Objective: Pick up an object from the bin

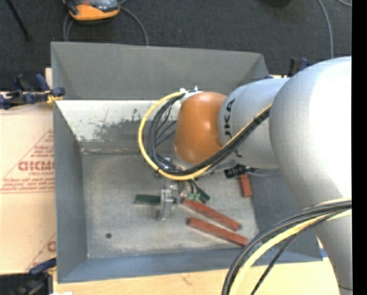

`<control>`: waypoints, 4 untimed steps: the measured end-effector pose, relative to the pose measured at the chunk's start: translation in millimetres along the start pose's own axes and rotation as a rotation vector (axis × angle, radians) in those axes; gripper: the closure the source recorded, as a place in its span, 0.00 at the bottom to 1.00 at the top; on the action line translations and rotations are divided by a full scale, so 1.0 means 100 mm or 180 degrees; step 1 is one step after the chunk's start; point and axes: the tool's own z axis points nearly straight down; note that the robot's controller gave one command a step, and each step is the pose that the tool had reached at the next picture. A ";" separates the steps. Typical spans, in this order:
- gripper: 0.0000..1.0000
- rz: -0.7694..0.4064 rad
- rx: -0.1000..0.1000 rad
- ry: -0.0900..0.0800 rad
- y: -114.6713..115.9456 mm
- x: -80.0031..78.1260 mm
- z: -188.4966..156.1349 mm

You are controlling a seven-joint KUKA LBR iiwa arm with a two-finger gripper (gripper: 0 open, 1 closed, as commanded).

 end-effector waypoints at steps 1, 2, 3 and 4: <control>0.00 0.0342 0.0000 -0.0008 0.05 0.10 -0.52; 0.00 0.0238 0.0010 -0.0007 0.06 0.09 -0.15; 1.00 0.0411 -0.0004 -0.0038 0.10 0.09 -0.09; 1.00 0.0435 -0.0003 -0.0029 0.11 0.10 -0.09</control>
Offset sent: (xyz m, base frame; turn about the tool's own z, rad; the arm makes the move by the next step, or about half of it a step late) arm -0.0100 0.0085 0.0109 0.0714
